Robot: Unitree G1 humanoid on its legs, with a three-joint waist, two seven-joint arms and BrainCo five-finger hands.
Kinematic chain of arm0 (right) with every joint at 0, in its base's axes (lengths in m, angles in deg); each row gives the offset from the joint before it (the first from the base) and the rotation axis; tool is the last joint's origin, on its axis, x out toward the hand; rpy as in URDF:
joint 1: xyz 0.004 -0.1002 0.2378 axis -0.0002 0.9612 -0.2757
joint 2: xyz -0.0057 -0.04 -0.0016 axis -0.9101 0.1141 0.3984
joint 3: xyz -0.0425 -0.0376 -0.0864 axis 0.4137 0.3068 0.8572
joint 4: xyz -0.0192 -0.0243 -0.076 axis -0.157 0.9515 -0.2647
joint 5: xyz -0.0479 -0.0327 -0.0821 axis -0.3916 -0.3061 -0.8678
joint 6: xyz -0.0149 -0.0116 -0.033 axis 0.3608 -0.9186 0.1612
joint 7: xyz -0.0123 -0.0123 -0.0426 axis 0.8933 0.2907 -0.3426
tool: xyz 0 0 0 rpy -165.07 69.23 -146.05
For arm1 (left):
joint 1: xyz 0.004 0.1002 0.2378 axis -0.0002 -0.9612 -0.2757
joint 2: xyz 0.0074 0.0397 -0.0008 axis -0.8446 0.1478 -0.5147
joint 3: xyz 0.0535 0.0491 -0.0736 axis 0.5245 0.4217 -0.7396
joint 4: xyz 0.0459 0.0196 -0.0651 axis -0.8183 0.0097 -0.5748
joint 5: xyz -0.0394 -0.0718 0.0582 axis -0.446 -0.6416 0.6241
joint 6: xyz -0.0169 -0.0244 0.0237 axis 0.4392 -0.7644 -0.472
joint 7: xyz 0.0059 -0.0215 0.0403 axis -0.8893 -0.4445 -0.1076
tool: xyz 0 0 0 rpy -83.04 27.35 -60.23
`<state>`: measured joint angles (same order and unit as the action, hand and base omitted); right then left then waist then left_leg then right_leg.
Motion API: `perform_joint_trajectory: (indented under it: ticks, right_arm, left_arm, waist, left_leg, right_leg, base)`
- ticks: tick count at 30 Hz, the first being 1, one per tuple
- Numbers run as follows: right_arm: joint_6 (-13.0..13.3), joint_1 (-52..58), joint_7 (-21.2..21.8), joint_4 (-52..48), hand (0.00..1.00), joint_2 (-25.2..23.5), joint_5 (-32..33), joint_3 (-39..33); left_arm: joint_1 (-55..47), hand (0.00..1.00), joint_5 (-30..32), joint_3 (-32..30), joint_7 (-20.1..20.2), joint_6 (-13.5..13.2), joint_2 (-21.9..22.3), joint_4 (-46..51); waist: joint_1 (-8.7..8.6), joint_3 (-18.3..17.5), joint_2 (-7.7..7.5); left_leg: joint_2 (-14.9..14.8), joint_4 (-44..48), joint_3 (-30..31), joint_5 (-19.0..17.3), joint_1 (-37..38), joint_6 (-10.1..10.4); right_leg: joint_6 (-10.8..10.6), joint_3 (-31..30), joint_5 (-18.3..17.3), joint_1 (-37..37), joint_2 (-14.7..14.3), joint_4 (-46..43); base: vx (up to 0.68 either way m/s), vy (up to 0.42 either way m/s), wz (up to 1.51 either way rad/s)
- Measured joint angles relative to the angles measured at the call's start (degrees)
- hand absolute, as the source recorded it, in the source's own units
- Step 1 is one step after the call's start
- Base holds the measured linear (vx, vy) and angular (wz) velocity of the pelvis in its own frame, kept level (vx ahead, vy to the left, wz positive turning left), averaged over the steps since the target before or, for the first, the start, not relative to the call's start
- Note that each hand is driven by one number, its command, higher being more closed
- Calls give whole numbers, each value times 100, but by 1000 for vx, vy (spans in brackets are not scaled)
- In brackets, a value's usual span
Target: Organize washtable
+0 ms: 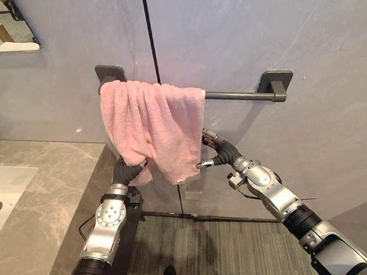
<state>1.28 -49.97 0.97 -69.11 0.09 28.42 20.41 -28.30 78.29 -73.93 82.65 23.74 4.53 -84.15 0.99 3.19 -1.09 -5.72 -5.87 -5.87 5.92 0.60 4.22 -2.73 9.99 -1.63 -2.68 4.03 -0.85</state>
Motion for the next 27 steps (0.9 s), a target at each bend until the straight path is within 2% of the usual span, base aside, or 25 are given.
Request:
perform_joint_trajectory:
  ticks: [12,27]
  right_arm:
    - [-92,-120,11,193,100,-97,8,201]
    - [-91,-112,93,145,100,-84,3,15]
  left_arm:
    - [197,100,-42,8,4,0,1,-61]
    - [203,100,-39,0,14,0,54,-61]
  waist:
    - [46,0,6]
    - [19,4,53]
  left_leg:
    - [-123,-3,91,62,-89,61]
    - [-151,27,83,65,-119,68]
  right_leg:
    - [87,77,61,9,-130,87]
    - [103,81,72,10,-168,144]
  base:
    - [-20,-9,3]
    - [0,0,0]
